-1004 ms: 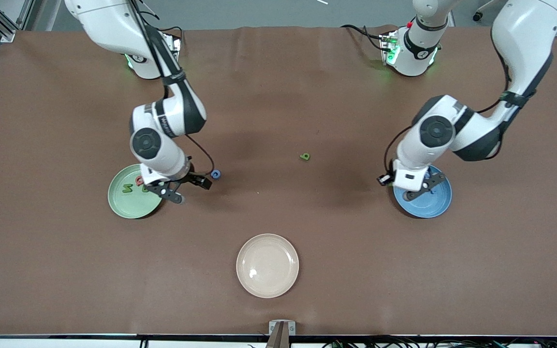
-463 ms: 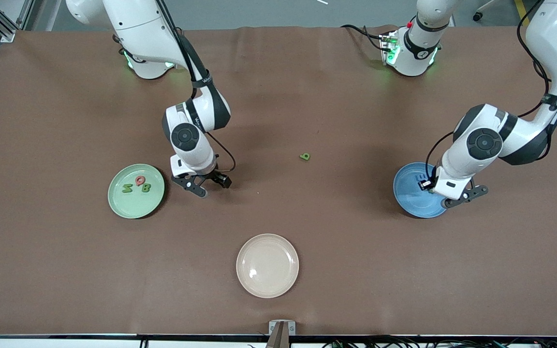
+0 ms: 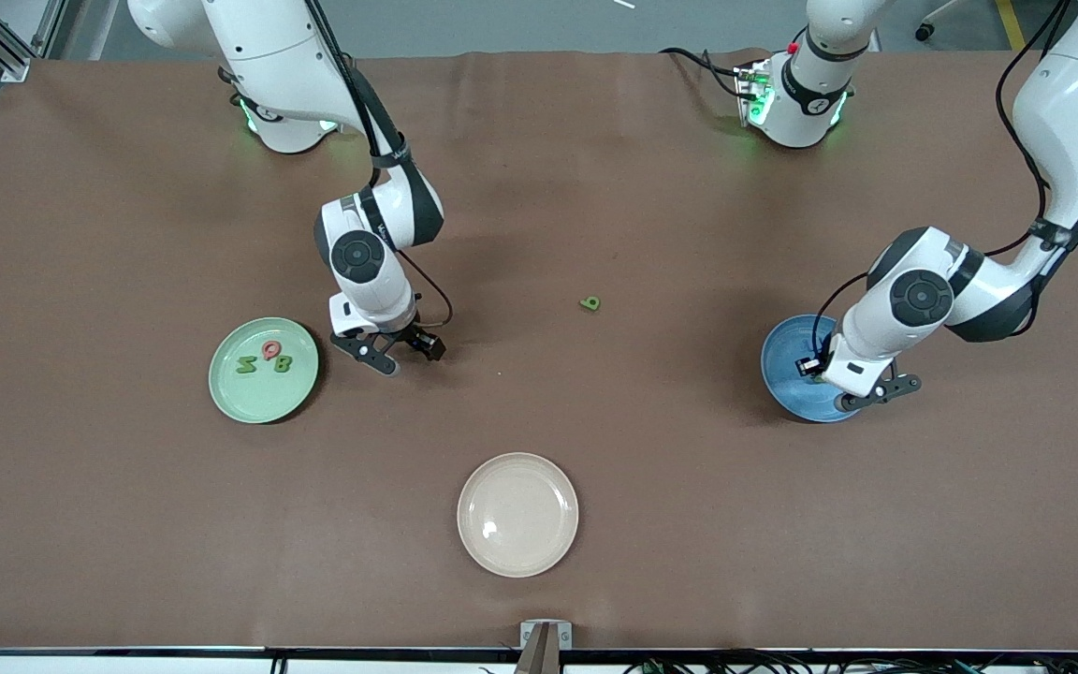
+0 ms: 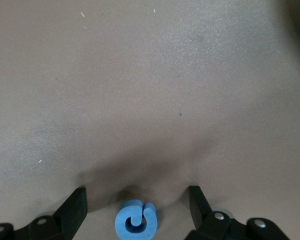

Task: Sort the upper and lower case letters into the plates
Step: 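Release the u on the blue plate while the right gripper grasps C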

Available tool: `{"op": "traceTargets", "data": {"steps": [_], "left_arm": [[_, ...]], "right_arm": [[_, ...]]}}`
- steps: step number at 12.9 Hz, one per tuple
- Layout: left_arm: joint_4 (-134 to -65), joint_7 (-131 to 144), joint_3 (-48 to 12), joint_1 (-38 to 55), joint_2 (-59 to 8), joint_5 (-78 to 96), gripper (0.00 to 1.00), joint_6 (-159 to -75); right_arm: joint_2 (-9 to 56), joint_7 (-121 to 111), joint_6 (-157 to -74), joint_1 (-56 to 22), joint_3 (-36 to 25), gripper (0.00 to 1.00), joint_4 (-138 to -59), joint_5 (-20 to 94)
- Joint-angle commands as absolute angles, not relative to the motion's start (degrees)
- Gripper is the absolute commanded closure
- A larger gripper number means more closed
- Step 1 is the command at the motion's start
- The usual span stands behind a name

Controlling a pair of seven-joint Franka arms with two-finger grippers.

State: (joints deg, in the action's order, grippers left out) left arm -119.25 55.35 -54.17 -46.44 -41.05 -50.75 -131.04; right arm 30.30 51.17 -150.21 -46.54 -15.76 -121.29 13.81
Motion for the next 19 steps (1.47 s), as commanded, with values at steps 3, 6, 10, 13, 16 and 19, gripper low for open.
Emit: {"op": "traceTargets", "data": {"steps": [3,6,10,13,16,19], "left_arm": [[-118.0,56.2,-52.9,-44.7,-42.1,-52.5,0.87,-131.4],[-117.6,56.2,-51.6,-43.8,-42.1,-52.4,0.82,-131.7],[-116.9,55.7,-52.2,-44.0,-40.4,-51.6,0.04,-131.3],[-116.8,56.2,-57.1,-44.6,-36.7,-46.3,0.01,-126.5],[-116.8,62.1,-63.1,-44.5,-34.0,-39.8,0.01,-122.0],[-116.9,78.1,-66.4,-39.5,-34.6,-39.7,0.01,-120.8]], "right_arm": [[27.1,51.6,-150.6,-47.6,-16.2,0.22,-125.0,15.4],[26.5,51.6,-150.6,-47.6,-16.2,0.29,-125.0,15.4],[26.5,51.7,-150.6,-47.6,-16.2,0.39,-125.0,15.6],[26.6,51.7,-150.6,-47.6,-16.2,0.62,-124.9,15.6],[26.7,51.5,-150.4,-47.6,-16.2,0.97,-124.6,15.6],[25.3,50.2,-147.4,-46.7,-16.5,1.00,-123.4,15.5]]}}
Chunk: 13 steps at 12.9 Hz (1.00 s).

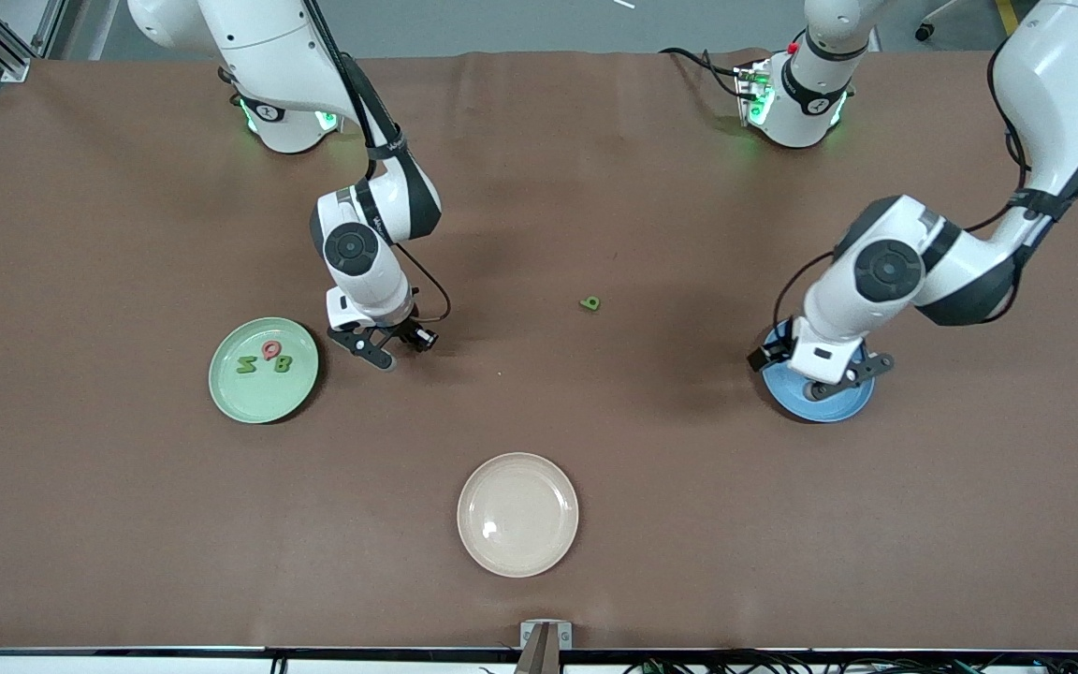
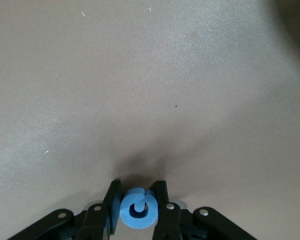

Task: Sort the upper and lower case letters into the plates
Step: 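Carry the blue C to the green plate while the left gripper reaches q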

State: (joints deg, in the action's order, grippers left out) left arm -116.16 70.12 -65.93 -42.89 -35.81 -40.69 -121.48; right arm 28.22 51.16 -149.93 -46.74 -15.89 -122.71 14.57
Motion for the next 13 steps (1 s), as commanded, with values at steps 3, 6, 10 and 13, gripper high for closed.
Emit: {"op": "traceTargets", "data": {"steps": [3,6,10,13], "left_arm": [[-112.6,103.0,-65.7,-28.2,-37.0,-38.8,0.00,-120.8],[-107.9,120.5,-60.8,-16.9,-40.0,-38.7,0.00,-120.9],[-105.7,131.5,-51.6,-3.3,-42.0,-38.8,0.00,-126.3],[-106.2,135.5,-48.8,1.0,-42.6,-38.8,0.00,-128.3]], "right_arm": [[22.2,41.6,-136.6,-40.5,-16.6,1.00,-119.4,15.5],[19.3,23.9,-131.2,-31.2,-16.8,1.00,-119.2,15.5],[20.0,7.1,-131.0,-22.0,-16.8,0.99,-118.3,14.9],[22.6,-0.3,-131.1,-17.5,-16.8,0.99,-115.4,14.9]]}}
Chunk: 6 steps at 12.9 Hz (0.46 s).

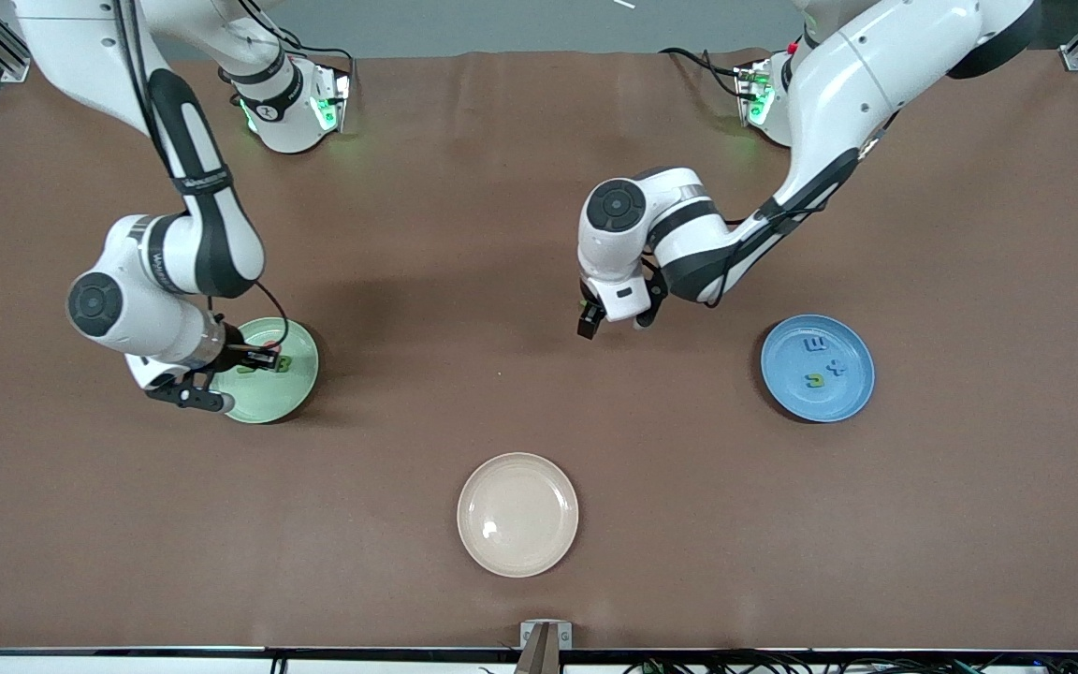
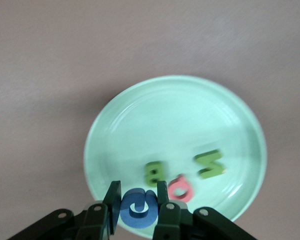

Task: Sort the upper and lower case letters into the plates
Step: 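Carry the blue C to the green plate while the left gripper reaches q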

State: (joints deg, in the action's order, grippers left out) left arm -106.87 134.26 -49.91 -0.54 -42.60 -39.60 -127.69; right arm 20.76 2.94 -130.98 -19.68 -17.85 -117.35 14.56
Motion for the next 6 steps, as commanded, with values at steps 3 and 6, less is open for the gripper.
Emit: {"op": "traceTargets", "data": {"steps": [3,6], "left_arm": [[-106.9,135.5,-48.7,1.2,-43.8,-39.5,0.00,-131.0],[-107.6,135.8,-46.6,3.2,-45.4,-39.9,0.00,-131.0]], "right_arm": [[27.0,-0.4,-131.5,-16.4,-16.8,0.99,-111.8,15.0],[29.1,-0.4,-131.9,-16.3,-16.8,0.99,-110.5,15.2]]}}
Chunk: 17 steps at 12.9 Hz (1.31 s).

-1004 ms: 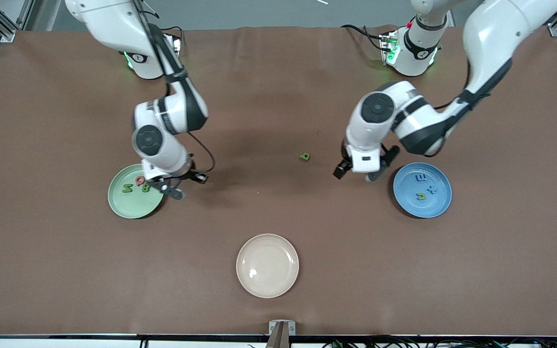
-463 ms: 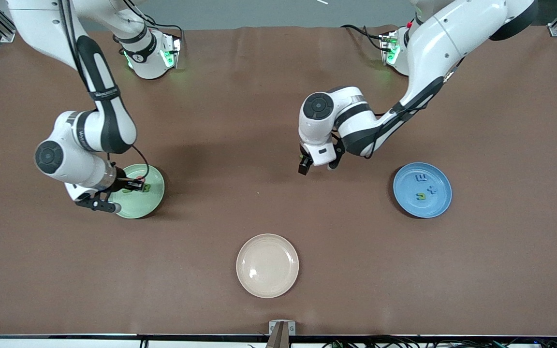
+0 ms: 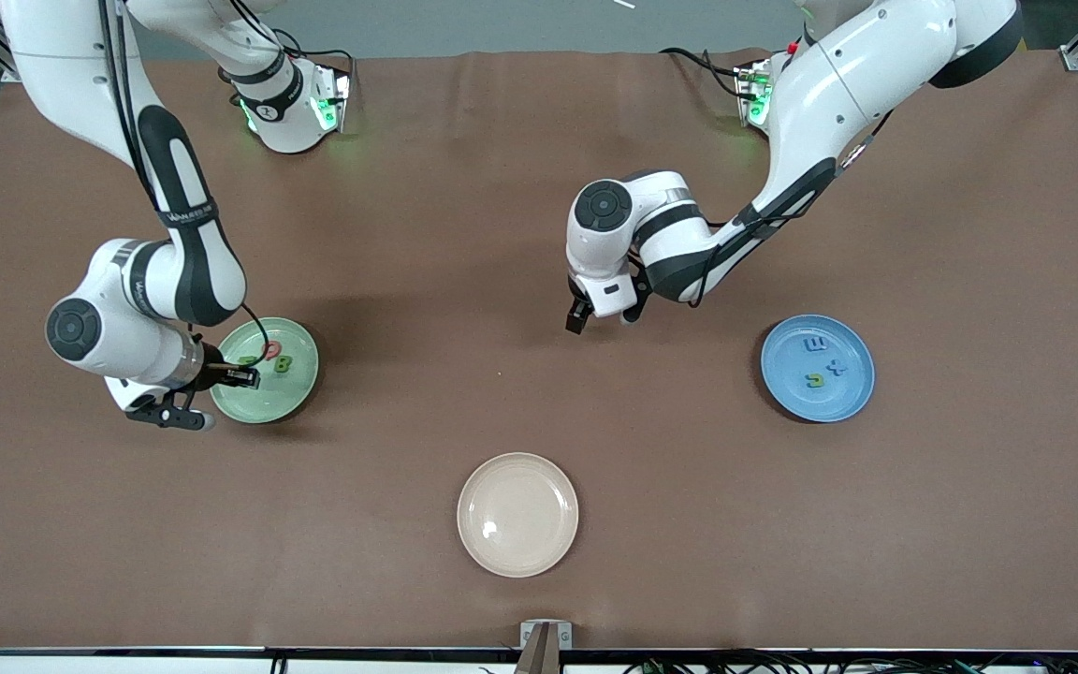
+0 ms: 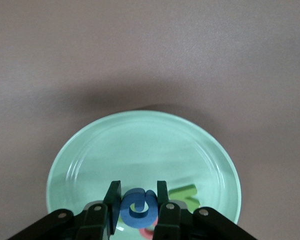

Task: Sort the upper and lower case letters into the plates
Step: 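Carry the blue C to the green plate while the left gripper reaches q, then grasp the green q with the left gripper while the right gripper retracts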

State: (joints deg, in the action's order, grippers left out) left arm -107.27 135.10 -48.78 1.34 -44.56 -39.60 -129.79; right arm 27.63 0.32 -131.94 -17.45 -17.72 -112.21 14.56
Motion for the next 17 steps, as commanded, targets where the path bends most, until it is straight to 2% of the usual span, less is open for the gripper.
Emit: {"op": "traceTargets", "data": {"steps": [1,5,9,10,12,13,14,17], "left_arm": [[-107.7,135.8,-45.6,4.0,-45.4,-39.9,0.01,-131.5],[-107.6,135.8,-44.3,4.3,-45.4,-40.6,0.03,-133.1],[-107.7,136.1,-41.7,6.4,-45.5,-40.7,0.17,-134.9],[-107.6,136.2,-41.7,6.4,-45.5,-40.6,0.17,-134.9],[-107.7,136.2,-41.7,6.5,-45.5,-40.3,0.17,-134.9],[-107.8,136.2,-41.7,6.5,-45.5,-40.3,0.17,-134.9],[-108.0,136.3,-41.7,6.9,-45.4,-40.3,0.17,-134.9],[-108.0,138.0,-41.7,7.0,-45.4,-40.3,0.27,-134.9]], "right_arm": [[29.6,-0.4,-132.6,-16.2,-16.8,0.99,-110.6,15.3],[31.7,-0.4,-135.6,-16.3,-16.7,0.98,-111.4,15.4],[32.8,-0.4,-136.6,-16.4,-16.6,0.97,-111.7,15.5],[32.8,-0.4,-136.5,-16.4,-16.5,0.96,-111.7,15.5],[32.8,-0.4,-136.1,-16.4,-16.5,0.86,-111.7,15.5],[32.8,-0.3,-135.8,-16.4,-16.5,0.67,-111.6,15.5],[32.6,-0.1,-135.7,-16.4,-16.6,0.03,-111.7,15.5],[29.8,0.6,-128.9,-16.4,-16.6,0.00,-111.0,15.5]]}}
